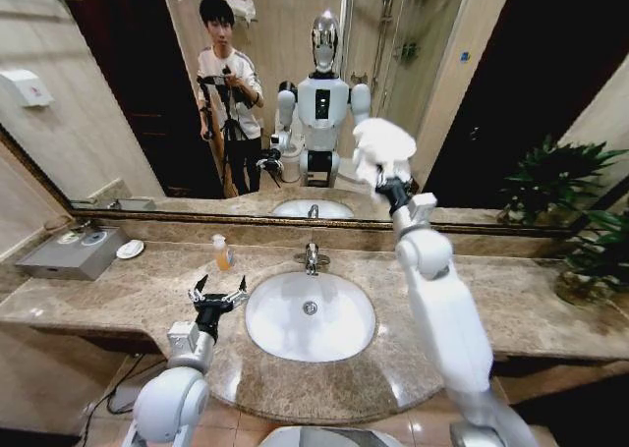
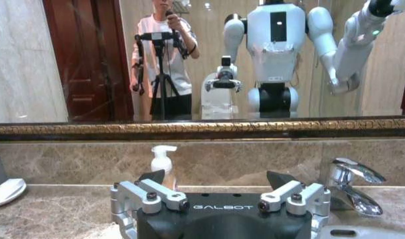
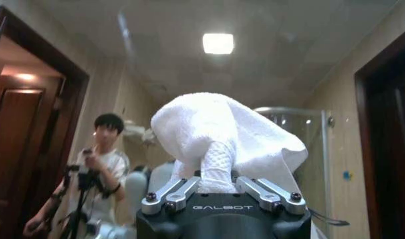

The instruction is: Pick up the towel from the sink counter and wipe the mirror surface.

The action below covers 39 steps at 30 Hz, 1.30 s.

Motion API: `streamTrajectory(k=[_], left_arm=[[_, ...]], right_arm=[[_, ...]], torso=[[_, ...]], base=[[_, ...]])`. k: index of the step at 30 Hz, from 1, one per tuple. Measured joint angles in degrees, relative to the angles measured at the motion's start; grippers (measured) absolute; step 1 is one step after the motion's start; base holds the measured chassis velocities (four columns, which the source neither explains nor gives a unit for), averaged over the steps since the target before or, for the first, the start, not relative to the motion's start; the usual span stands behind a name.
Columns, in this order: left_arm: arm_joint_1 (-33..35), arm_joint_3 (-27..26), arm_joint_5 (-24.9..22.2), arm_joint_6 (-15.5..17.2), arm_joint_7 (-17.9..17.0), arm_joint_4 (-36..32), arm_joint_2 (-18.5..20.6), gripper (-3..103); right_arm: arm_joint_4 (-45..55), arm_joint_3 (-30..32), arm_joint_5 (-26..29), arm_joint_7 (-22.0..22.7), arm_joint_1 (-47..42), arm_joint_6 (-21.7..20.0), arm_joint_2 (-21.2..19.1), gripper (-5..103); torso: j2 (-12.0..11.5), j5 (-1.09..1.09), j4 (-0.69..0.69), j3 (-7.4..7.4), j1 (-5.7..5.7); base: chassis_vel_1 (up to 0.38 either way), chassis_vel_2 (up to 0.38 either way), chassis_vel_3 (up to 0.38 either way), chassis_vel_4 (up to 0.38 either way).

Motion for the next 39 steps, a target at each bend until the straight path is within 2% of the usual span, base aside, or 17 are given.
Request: streamTrajectory(k=[6, 12, 15, 29, 39], left_arm=[[0.0, 0.0, 0.0, 0.0, 0.0, 0.0, 0.0, 100], [0.0, 0.0, 0.0, 0.0, 0.0, 0.0, 0.0, 100], [0.0, 0.0, 0.0, 0.0, 0.0, 0.0, 0.0, 100], [0.0, 0.0, 0.0, 0.0, 0.0, 0.0, 0.0, 100], [0.0, 0.0, 0.0, 0.0, 0.0, 0.0, 0.0, 100]], right_arm=[[0.2, -0.7, 0.0, -0.4, -3.6, 0.0, 0.3, 12], [2.8, -1.1, -0.4, -0.8, -13.6, 1.4, 2.2, 12], [4.3, -1.9, -0.7, 0.0, -15.0, 1.7, 2.6, 12], [5.5, -6.3, -6.0, 0.4, -14.1, 0.9, 3.9, 12], [5.5, -7.2, -6.2, 0.7, -14.7, 1.1, 4.4, 12]], torso=[[0.0, 0.01, -0.01, 0.0, 0.0], [0.0, 0.02, -0.01, 0.0, 0.0], [0.0, 0.01, -0.01, 0.0, -0.01], [0.0, 0.01, 0.0, 0.0, 0.0], [0.0, 0.02, -0.01, 0.0, 0.0]], base=[[0.0, 0.0, 0.0, 0.0], [0.0, 0.0, 0.0, 0.0], [0.0, 0.0, 0.0, 0.0], [0.0, 0.0, 0.0, 0.0], [0.034, 0.037, -0.036, -0.047]])
